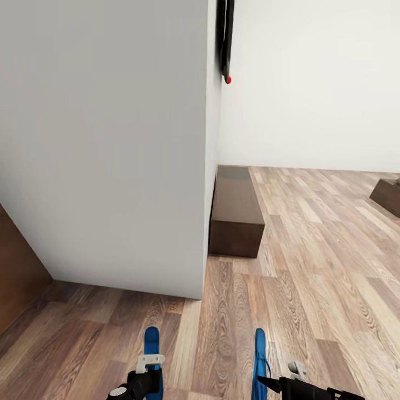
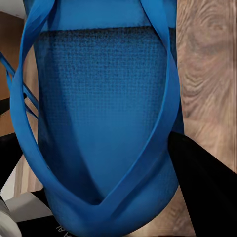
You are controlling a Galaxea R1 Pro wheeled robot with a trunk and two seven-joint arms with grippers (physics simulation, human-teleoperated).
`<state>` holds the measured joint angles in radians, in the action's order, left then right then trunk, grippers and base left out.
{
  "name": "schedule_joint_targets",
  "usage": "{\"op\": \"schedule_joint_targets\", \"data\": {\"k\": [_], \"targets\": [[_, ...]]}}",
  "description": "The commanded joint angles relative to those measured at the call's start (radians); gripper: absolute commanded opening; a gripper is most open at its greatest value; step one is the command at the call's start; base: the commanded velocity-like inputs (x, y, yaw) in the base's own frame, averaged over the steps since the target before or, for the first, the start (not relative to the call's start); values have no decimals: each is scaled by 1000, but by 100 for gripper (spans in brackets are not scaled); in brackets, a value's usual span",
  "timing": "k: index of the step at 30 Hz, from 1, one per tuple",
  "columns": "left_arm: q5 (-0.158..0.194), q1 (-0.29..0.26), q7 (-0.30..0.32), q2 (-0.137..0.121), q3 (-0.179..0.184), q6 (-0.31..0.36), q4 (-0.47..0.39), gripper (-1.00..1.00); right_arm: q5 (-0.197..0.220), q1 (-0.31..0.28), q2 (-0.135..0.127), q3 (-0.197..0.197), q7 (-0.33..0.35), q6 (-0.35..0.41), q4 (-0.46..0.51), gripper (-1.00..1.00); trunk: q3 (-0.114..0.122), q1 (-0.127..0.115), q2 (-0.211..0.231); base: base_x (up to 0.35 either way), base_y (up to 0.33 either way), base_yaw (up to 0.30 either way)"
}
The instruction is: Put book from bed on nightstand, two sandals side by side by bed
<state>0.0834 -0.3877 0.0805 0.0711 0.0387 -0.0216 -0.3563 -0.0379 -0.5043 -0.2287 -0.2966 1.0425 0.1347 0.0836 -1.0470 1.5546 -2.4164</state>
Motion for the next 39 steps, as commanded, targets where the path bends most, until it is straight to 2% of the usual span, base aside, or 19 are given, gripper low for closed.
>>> {"op": "schedule_joint_targets", "data": {"k": [1,39], "targets": [[9,0,1,-1,4,-3,0,-100,-4,0,0,-9,5,11,1,-100,-1,0,0,0,0,-300],[9,0,2,7,6,-4,1,-100,-4,0,0,-9,4,11,1,-100,-1,0,0,0,0,-300]]}}
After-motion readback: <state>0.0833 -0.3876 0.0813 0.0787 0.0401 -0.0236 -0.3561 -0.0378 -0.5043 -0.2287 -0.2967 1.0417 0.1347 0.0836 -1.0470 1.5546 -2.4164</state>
